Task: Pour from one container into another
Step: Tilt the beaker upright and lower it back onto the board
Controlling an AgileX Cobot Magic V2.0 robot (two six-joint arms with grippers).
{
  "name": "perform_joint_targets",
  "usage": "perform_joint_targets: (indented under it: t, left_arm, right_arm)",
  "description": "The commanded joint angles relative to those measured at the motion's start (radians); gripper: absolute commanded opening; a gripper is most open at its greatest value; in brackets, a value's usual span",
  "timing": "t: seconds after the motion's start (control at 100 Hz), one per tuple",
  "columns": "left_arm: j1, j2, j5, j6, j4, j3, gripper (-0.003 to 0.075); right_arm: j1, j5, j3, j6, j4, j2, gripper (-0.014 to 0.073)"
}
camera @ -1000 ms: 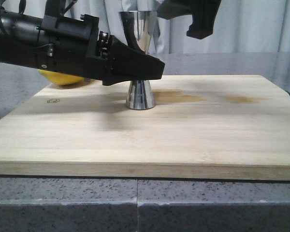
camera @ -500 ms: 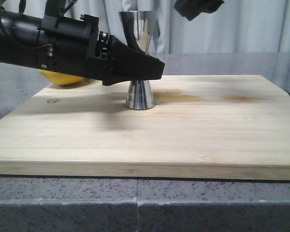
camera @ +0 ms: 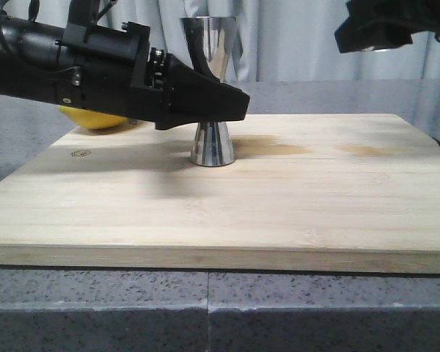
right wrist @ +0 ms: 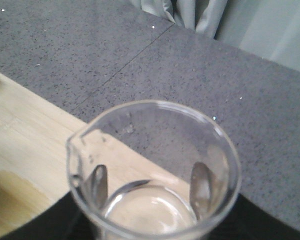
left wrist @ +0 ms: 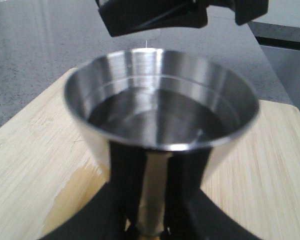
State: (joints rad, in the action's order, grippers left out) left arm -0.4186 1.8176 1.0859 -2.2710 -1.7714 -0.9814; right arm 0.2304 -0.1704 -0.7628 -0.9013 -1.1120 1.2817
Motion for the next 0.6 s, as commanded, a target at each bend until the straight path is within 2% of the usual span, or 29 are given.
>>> perform_joint_targets:
  t: [0.0,0.34,0.44,0.59]
  left_arm:
    - [-0.006,-0.041,0.071,0.006,-0.080,-0.027,0.0135]
    - [-0.006,-0.041,0.071,0.006,-0.080,-0.027,0.0135]
    - [-0.006,-0.041,0.071,0.006,-0.080,-0.027,0.0135]
    - [-0.006,-0.041,0.071,0.006,-0.080,-0.027,0.0135]
  right_arm:
    - [-0.054,-0.149,0.021,-0.013,0.032,-0.035,0.0269]
    - [-0.152,-0.361,0.131,0.051,0.031,-0.001,0.0269]
    - [-0.154,-0.438,0.135,0.105,0.031,0.037,0.0269]
    - [-0.155,-0.454,0.135,0.203,0.063,0.104,0.0269]
